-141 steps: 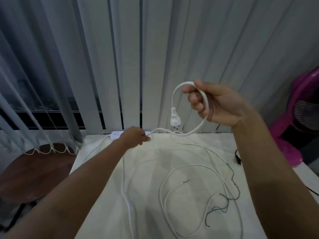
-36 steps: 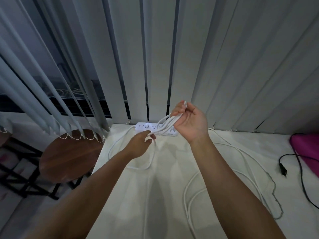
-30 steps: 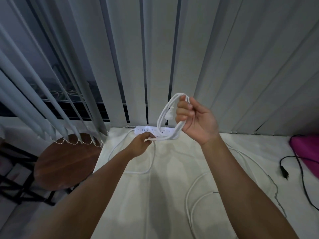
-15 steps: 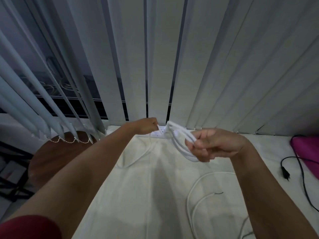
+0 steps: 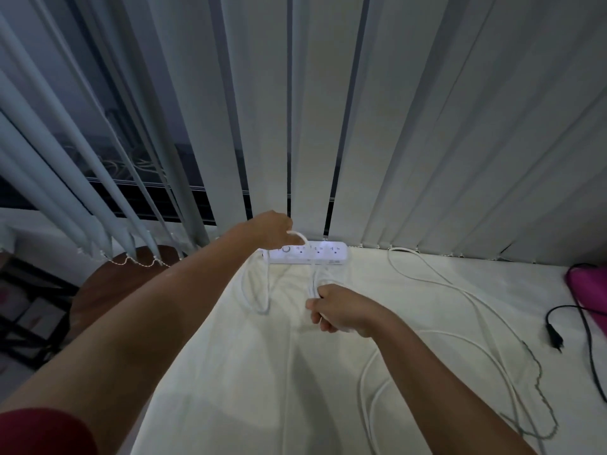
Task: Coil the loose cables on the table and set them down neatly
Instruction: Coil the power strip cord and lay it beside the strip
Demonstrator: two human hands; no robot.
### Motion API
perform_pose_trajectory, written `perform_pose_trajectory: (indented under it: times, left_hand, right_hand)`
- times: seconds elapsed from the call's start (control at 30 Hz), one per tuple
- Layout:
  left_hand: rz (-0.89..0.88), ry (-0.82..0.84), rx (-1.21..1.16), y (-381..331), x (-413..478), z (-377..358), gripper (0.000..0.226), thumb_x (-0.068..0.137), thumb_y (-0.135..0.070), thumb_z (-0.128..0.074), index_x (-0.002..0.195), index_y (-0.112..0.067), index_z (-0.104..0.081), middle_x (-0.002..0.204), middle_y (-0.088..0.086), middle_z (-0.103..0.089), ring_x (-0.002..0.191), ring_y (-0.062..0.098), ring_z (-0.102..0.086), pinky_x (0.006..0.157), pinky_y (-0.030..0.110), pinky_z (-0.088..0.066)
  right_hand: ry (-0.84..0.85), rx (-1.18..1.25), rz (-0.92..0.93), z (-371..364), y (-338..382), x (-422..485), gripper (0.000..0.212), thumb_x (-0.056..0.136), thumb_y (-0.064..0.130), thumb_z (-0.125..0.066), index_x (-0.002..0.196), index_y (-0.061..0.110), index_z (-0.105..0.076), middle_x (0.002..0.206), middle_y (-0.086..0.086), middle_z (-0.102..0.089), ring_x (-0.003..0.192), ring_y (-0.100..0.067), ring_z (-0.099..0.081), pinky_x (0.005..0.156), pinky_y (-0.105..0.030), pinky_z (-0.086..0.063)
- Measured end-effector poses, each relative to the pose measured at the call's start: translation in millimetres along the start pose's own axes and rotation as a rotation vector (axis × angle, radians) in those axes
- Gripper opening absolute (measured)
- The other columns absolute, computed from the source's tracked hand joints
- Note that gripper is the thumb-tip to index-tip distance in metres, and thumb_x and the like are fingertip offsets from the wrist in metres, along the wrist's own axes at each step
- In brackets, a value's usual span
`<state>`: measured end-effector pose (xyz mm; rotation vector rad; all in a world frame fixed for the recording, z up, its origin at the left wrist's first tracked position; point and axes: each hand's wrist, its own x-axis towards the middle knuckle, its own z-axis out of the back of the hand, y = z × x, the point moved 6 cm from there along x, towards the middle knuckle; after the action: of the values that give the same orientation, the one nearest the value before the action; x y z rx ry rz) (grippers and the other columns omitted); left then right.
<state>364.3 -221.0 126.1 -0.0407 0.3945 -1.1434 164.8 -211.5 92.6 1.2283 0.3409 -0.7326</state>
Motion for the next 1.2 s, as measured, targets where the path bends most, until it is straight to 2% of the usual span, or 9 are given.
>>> perform_pose_trajectory:
  times: [0.23, 0.4, 0.53, 0.77, 0.83, 0.93, 1.07, 1.13, 1.2]
  left_hand:
    - [0.048, -0.019, -0.198, -9, -23, 12, 0.027, 0.082, -0.03, -0.072, 0.092, -0.01, -0.057, 0.077, -0.003, -0.056, 0.076, 0.017, -0.055, 0.056, 0.023, -0.038]
    - [0.136, -0.083, -0.545, -2, -46, 11, 0.023, 0.086, -0.01, -0.056, 0.106, -0.022, -0.054, 0.099, 0.0, -0.064, 0.087, 0.016, -0.062, 0.073, 0.029, -0.05]
    - [0.279, -0.322, -0.793, 18, -65, -6, 0.031, 0.087, 0.003, -0.049, 0.115, -0.01, -0.053, 0.108, 0.007, -0.061, 0.089, 0.026, -0.065, 0.08, 0.037, -0.055]
    - [0.71, -0.319, -1.663, 48, -77, -86, 0.033, 0.084, 0.012, -0.059, 0.106, -0.008, -0.045, 0.085, 0.017, -0.055, 0.063, 0.02, -0.057, 0.042, 0.023, -0.054]
    - [0.812, -0.225, -1.729, 44, -76, -105, 0.017, 0.084, 0.006, -0.063, 0.087, -0.007, -0.051, 0.079, 0.012, -0.052, 0.056, 0.015, -0.053, 0.038, 0.017, -0.049]
    - [0.898, -0.281, -1.721, 52, -75, -122, 0.028, 0.085, 0.0, -0.065, 0.065, -0.008, -0.046, 0.052, 0.006, -0.042, 0.035, 0.011, -0.041, 0.037, 0.018, -0.04]
    - [1.027, -0.602, -1.58, 70, -90, -137, 0.034, 0.08, -0.013, -0.072, 0.104, -0.007, -0.049, 0.087, 0.015, -0.053, 0.072, 0.02, -0.05, 0.076, 0.037, -0.052]
    - [1.067, -0.543, -1.551, 70, -100, -150, 0.046, 0.079, -0.024, -0.076, 0.112, -0.004, -0.049, 0.087, 0.013, -0.052, 0.069, 0.024, -0.048, 0.069, 0.038, -0.052]
    - [1.051, -0.275, -1.733, 61, -100, -165, 0.047, 0.083, -0.039, -0.07, 0.105, 0.0, -0.054, 0.077, 0.01, -0.051, 0.059, 0.021, -0.049, 0.053, 0.032, -0.05]
  right_hand:
    - [0.014, 0.327, -0.032, -31, 13, 28, 0.014, 0.099, 0.016, -0.046, 0.093, 0.009, -0.056, 0.083, -0.005, -0.066, 0.061, -0.013, -0.056, 0.06, -0.024, -0.047]
    - [-0.074, 0.792, -0.056, -24, 26, 50, 0.013, 0.098, 0.008, -0.05, 0.106, 0.001, -0.058, 0.089, -0.007, -0.066, 0.076, -0.018, -0.059, 0.071, -0.031, -0.051]
    - [-0.107, 1.031, -0.006, -16, 33, 65, 0.009, 0.097, 0.007, -0.053, 0.099, 0.006, -0.061, 0.092, -0.007, -0.064, 0.082, -0.018, -0.057, 0.085, -0.037, -0.047]
    - [-0.079, 1.422, 0.022, -28, 43, 75, 0.018, 0.097, 0.005, -0.048, 0.089, 0.001, -0.063, 0.088, -0.01, -0.066, 0.099, -0.02, -0.06, 0.106, -0.032, -0.041]
    - [-0.101, 1.47, 0.018, -34, 46, 76, 0.021, 0.097, 0.007, -0.044, 0.088, 0.002, -0.062, 0.08, -0.009, -0.061, 0.089, -0.022, -0.06, 0.099, -0.031, -0.044]
    - [-0.157, 1.489, 0.055, -38, 48, 78, 0.022, 0.095, 0.009, -0.039, 0.084, 0.002, -0.057, 0.068, -0.007, -0.05, 0.066, -0.02, -0.051, 0.078, -0.031, -0.046]
    - [-0.213, 1.528, 0.123, -31, 48, 83, 0.023, 0.089, 0.013, -0.034, 0.074, 0.007, -0.049, 0.061, -0.004, -0.041, 0.058, -0.017, -0.04, 0.062, -0.027, -0.039]
    - [-0.214, 1.57, 0.139, -29, 45, 88, 0.022, 0.086, 0.015, -0.032, 0.071, 0.009, -0.047, 0.058, -0.003, -0.039, 0.057, -0.017, -0.036, 0.06, -0.028, -0.035]
    - [-0.213, 1.574, 0.126, -31, 42, 94, 0.023, 0.083, 0.017, -0.032, 0.068, 0.009, -0.047, 0.053, -0.001, -0.039, 0.055, -0.017, -0.034, 0.059, -0.029, -0.032]
